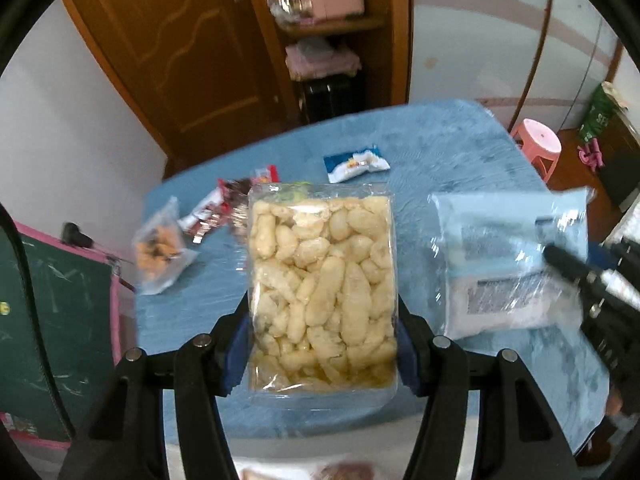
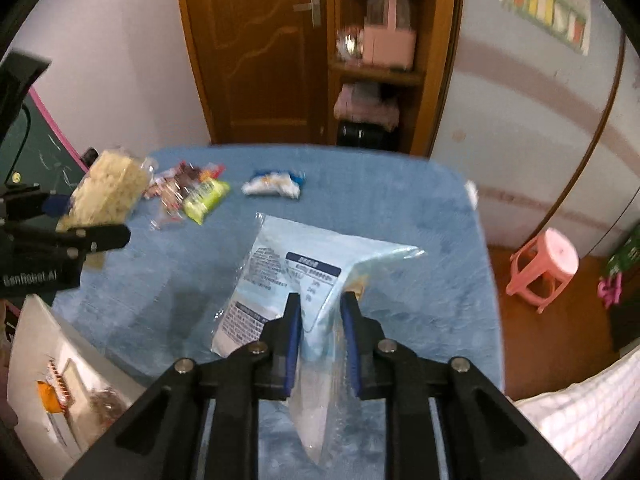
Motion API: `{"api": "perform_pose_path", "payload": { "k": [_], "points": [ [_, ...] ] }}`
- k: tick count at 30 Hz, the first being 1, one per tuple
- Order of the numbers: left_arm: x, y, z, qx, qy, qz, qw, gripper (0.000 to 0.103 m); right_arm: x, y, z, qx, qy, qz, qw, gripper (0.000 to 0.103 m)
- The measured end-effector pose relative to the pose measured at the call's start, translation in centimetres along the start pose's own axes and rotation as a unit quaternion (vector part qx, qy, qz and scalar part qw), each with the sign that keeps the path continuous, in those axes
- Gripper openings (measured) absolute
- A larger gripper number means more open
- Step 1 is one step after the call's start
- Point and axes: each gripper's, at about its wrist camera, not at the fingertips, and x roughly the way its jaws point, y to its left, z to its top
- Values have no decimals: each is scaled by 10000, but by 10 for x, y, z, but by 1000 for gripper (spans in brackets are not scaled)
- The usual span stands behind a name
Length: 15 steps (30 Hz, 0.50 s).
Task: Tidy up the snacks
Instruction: 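Lift both bags and carry them over the white tray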
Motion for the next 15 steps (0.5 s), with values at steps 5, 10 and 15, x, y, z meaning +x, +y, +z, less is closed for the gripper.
{"api": "perform_pose_path", "payload": {
  "k": [5,10,15],
  "points": [
    [-59,20,-30,46,-428,93,9990,59,-65,19,4,-68,-595,-70,9982,20],
    [-110,38,-71,-114,-747,140,9970,59,-118,46,-1,-196,-1071,61,9940,20],
    [-139,53,-113,-337,-985,251,9943,59,-161,75,-20,-274,-1467,361,9881,20]
  ]
}}
